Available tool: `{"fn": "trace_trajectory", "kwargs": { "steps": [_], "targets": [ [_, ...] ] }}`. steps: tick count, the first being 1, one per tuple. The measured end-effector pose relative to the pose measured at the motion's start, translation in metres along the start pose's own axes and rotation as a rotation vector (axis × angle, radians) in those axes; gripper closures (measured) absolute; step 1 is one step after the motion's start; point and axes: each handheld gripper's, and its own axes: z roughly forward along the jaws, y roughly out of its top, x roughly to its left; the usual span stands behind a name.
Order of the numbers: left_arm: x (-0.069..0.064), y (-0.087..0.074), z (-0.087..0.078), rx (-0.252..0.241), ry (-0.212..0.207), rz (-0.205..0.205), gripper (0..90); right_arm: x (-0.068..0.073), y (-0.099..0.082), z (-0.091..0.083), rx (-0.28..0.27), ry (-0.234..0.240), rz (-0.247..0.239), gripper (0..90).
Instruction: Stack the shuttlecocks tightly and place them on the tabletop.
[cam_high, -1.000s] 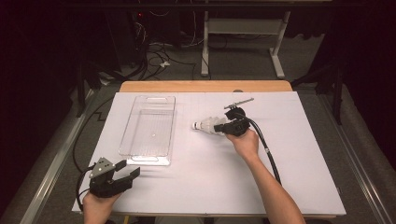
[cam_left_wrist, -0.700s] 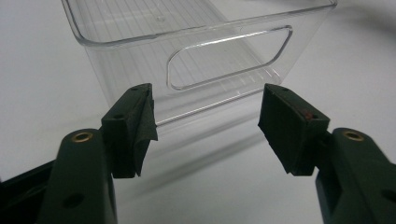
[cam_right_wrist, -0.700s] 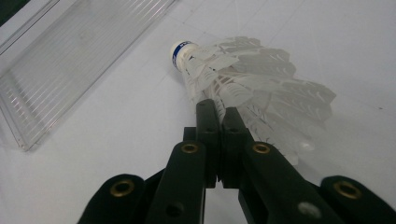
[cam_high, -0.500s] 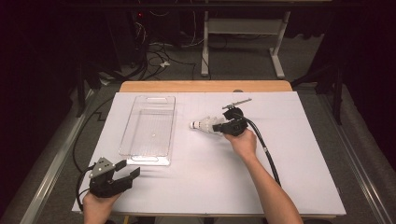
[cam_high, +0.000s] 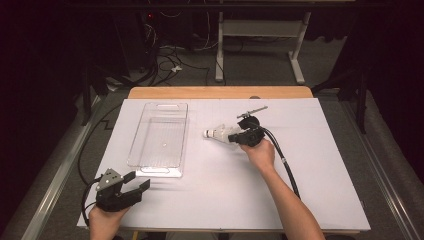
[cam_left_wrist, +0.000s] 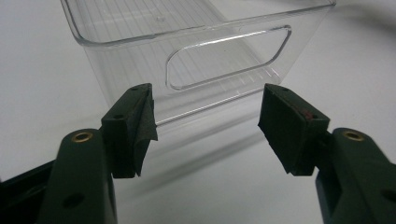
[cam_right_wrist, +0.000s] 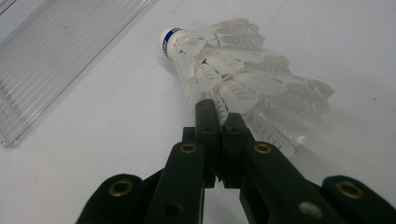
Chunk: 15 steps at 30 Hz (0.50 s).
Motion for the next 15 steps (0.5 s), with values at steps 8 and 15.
{"fn": "trace_trajectory", "kwargs": {
  "steps": [8,15],
  "targets": [
    [-0.0001,-0.0001,-0.0001,0.0,-0.001,0.0,36.8,-0.0008,-0.0002,-0.0012,0.002,-0.017,0.003,82.5],
    [-0.0002,0.0,0.0003,0.003,0.0,0.002,36.8,-0.0042,-0.0025,-0.0047,0.004,-0.039,0.021,76.9]
  ]
}}
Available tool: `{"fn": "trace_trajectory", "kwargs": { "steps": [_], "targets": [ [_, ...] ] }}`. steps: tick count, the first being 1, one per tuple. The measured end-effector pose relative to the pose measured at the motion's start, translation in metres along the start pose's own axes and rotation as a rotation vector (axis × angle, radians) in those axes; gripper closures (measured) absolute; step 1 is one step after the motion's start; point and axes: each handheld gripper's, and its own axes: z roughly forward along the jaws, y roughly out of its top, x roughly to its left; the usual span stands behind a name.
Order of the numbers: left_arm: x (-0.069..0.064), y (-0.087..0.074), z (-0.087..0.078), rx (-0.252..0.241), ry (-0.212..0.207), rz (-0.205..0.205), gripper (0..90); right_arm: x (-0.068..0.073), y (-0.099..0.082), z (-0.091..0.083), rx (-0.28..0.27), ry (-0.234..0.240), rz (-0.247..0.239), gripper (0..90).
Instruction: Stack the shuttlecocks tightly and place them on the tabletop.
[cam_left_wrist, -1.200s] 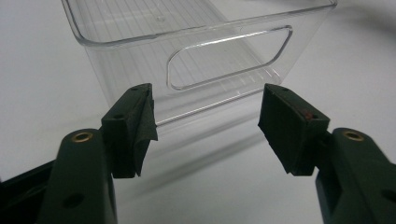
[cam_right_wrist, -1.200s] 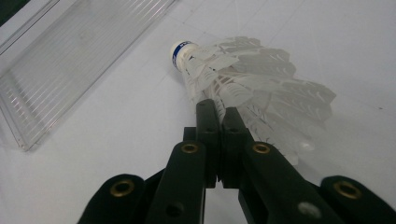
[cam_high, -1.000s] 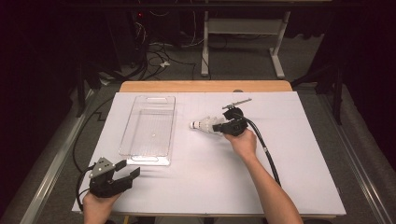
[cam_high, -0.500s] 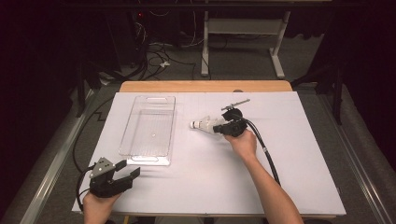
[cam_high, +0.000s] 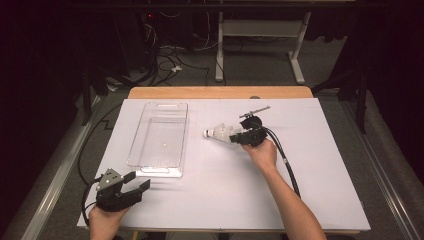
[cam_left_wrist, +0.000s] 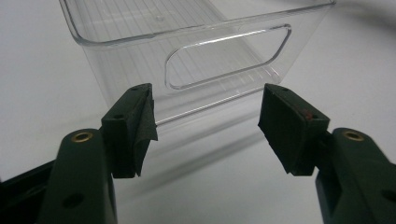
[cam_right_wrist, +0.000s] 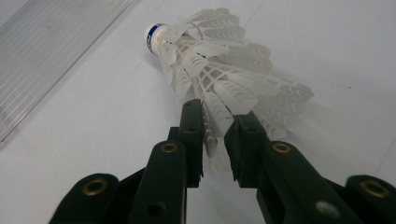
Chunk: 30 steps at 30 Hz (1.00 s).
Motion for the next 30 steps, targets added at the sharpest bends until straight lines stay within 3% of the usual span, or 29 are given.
{"fn": "trace_trajectory", "kwargs": {
  "steps": [12,30],
  "targets": [
    [0.0,0.0,0.0,0.0,0.001,0.001,36.8,-0.003,-0.008,-0.011,-0.025,-0.026,0.019,68.7],
    [0.0,0.0,0.0,0.001,0.008,-0.006,36.9,-0.002,-0.018,-0.022,-0.046,-0.044,-0.007,56.0]
  ]
}}
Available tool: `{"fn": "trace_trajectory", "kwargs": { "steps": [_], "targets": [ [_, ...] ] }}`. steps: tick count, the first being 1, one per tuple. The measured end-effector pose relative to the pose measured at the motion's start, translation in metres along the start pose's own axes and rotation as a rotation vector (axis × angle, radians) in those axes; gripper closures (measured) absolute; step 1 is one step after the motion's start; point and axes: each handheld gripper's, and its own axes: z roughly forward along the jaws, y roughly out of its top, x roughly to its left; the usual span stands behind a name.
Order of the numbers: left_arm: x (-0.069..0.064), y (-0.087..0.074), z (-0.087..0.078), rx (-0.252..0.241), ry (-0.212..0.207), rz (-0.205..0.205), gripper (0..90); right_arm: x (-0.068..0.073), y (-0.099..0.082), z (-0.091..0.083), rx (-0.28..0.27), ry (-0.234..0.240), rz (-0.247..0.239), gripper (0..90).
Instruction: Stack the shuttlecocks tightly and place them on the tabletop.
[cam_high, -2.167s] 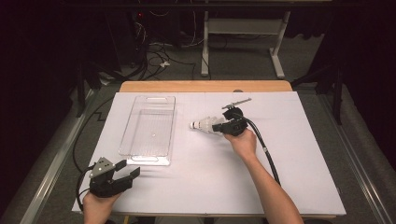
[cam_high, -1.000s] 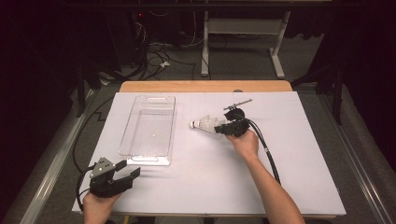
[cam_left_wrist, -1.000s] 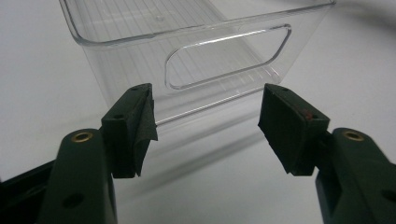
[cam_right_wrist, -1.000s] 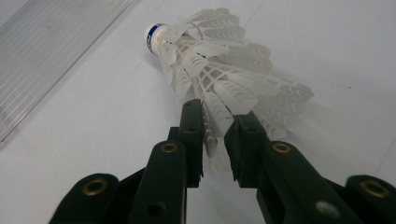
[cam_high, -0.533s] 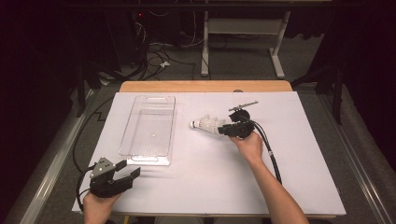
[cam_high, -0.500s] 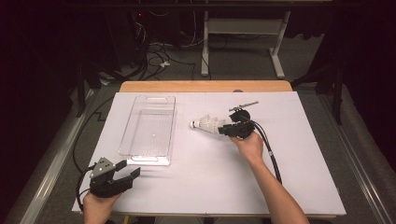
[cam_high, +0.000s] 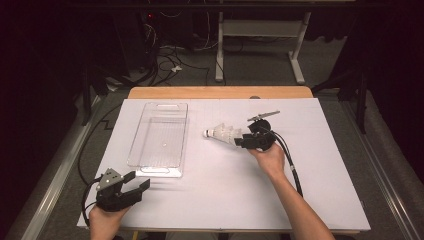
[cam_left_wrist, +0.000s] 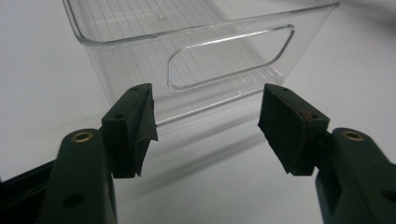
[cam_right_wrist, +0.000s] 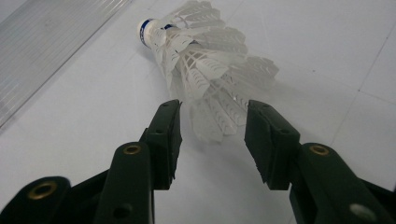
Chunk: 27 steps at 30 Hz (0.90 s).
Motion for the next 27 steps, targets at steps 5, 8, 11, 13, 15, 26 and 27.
{"fn": "trace_trajectory", "kwargs": {
  "steps": [5,8,11,13,15,26,27],
  "targets": [
    [0.0,0.0,0.0,-0.005,-0.007,0.001,36.9,0.002,-0.004,-0.003,0.006,-0.003,-0.006,54.4],
    [0.0,0.0,0.0,-0.001,-0.01,0.004,36.9,0.003,-0.006,-0.003,-0.005,-0.003,-0.009,52.7],
    [0.002,0.0,0.0,-0.007,-0.009,-0.008,36.9,0.004,-0.007,-0.002,-0.008,-0.006,-0.013,51.0],
    [0.002,0.0,-0.001,-0.008,-0.008,-0.008,36.9,0.004,-0.008,-0.001,-0.013,-0.005,-0.013,50.2],
    [0.001,0.0,0.0,-0.008,-0.01,-0.004,36.9,0.006,-0.009,0.0,-0.017,-0.004,-0.016,48.9],
    [0.0,-0.001,-0.001,-0.008,-0.016,0.013,37.0,0.009,-0.012,0.006,-0.038,-0.027,-0.052,44.8],
    [0.001,-0.001,-0.002,-0.009,-0.016,0.01,37.0,0.01,-0.012,0.006,-0.04,-0.029,-0.053,44.7]
  ]
}}
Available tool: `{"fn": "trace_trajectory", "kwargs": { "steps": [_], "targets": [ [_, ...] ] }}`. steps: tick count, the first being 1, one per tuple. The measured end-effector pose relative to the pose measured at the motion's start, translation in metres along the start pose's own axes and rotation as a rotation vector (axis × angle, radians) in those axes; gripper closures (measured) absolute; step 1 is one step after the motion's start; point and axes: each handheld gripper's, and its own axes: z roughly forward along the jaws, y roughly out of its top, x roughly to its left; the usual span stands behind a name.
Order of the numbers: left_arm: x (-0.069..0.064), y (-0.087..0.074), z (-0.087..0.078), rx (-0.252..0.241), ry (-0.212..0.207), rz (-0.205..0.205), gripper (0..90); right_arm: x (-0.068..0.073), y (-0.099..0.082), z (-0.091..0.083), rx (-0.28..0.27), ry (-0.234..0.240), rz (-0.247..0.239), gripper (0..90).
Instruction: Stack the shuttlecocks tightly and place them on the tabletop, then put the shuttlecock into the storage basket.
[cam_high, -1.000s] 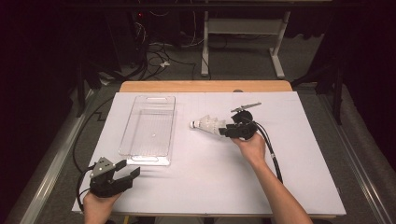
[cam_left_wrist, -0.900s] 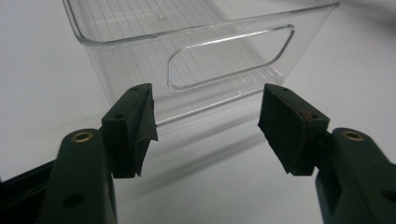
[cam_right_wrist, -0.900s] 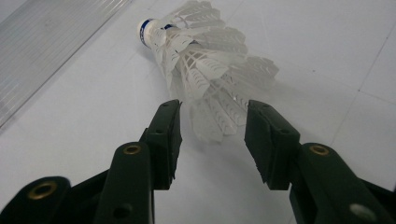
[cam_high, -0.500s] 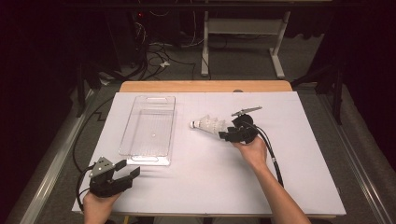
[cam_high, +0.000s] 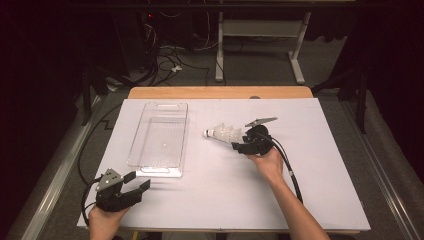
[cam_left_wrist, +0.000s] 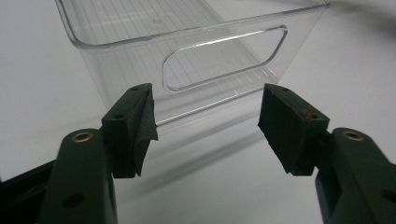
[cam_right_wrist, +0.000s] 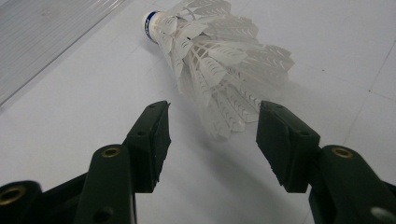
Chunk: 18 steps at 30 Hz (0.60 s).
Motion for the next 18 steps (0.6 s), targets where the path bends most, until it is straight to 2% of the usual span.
{"fn": "trace_trajectory", "kwargs": {
  "steps": [6,8,10,12,18],
  "targets": [
    [-0.001,0.0,0.001,0.001,-0.002,0.003,37.0,0.006,-0.001,0.003,0.019,0.005,-0.011,43.8],
    [0.0,0.001,0.001,0.002,-0.002,-0.004,37.0,0.006,-0.001,0.004,0.007,0.008,-0.022,43.1],
    [0.001,0.0,0.001,0.001,-0.002,-0.009,36.9,0.007,-0.002,0.005,0.003,0.027,-0.006,41.4],
    [0.001,0.0,0.0,-0.002,-0.003,-0.01,36.9,0.008,-0.002,0.007,0.008,0.028,-0.01,41.0],
    [0.0,0.001,0.002,0.004,-0.008,0.001,37.0,0.014,0.0,0.01,-0.008,-0.001,-0.063,40.8]
  ]
}}
